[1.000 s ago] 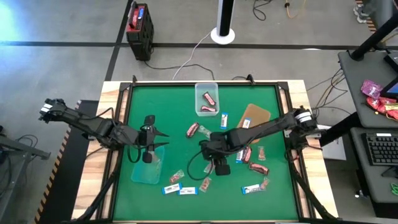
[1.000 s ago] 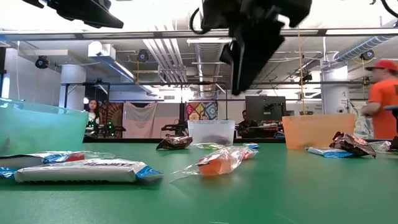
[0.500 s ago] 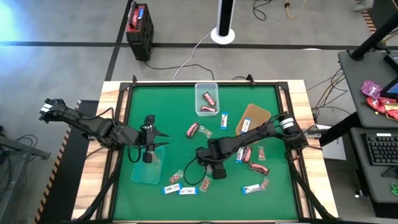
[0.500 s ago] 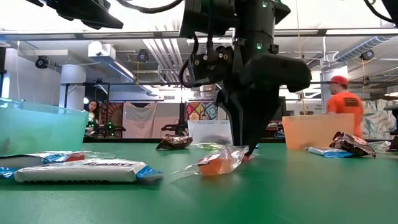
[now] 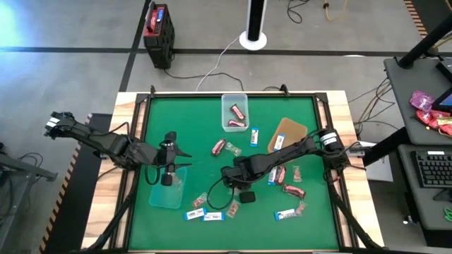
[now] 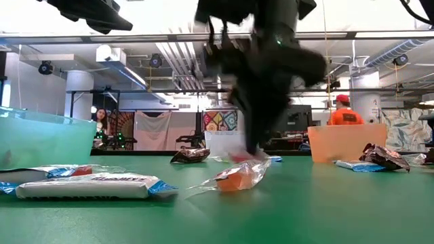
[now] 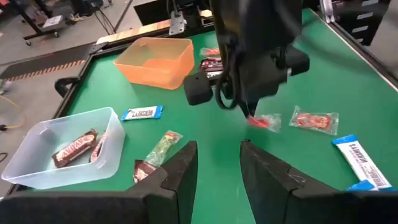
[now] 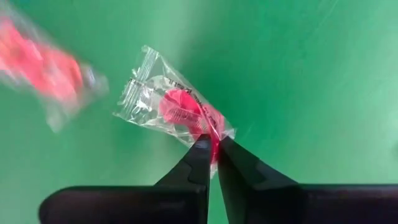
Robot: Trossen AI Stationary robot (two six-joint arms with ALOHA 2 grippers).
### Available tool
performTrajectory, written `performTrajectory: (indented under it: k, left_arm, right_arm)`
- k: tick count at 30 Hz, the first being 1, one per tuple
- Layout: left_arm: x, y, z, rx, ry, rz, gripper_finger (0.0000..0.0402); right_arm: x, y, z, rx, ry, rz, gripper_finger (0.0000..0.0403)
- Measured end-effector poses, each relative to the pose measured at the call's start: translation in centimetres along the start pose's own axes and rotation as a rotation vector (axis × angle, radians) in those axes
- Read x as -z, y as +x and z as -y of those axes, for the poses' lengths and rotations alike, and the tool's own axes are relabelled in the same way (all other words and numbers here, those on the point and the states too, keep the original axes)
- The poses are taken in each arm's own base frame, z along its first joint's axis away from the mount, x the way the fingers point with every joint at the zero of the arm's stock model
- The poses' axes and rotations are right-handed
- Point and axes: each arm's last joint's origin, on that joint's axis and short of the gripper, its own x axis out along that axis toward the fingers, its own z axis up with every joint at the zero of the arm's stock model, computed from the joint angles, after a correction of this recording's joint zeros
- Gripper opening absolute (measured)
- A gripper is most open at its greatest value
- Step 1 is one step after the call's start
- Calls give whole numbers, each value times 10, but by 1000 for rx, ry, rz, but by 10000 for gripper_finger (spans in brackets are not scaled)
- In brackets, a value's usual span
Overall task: Sort candy by brand, put in halloween buckets
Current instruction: Put the red gummy candy into the blue bin
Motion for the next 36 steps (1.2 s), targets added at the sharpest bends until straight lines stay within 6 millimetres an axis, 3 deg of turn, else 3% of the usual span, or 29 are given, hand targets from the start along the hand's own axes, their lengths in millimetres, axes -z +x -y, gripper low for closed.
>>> performTrajectory:
  k: [7, 11, 16, 23, 36]
  left_arm:
    - [-28, -15, -7, -17, -29, 83, 105]
    - [-50, -32, -14, -20, -40, 114, 105]
    - [-66, -48, -21, -21, -50, 124, 105]
    - [-77, -59, -26, -22, -50, 147, 105]
    - [-75, -57, -25, -22, -45, 141, 105]
  right_arm:
    - [-50, -19, 10, 1, -4, 548, 13]
    - [-75, -10, 17, 43, -29, 836, 13]
    - [-90, 5, 22, 62, -42, 1079, 12]
    - [-94, 35, 34, 123, 0, 1096, 12]
    - [-98, 44, 49, 140, 28, 1108, 12]
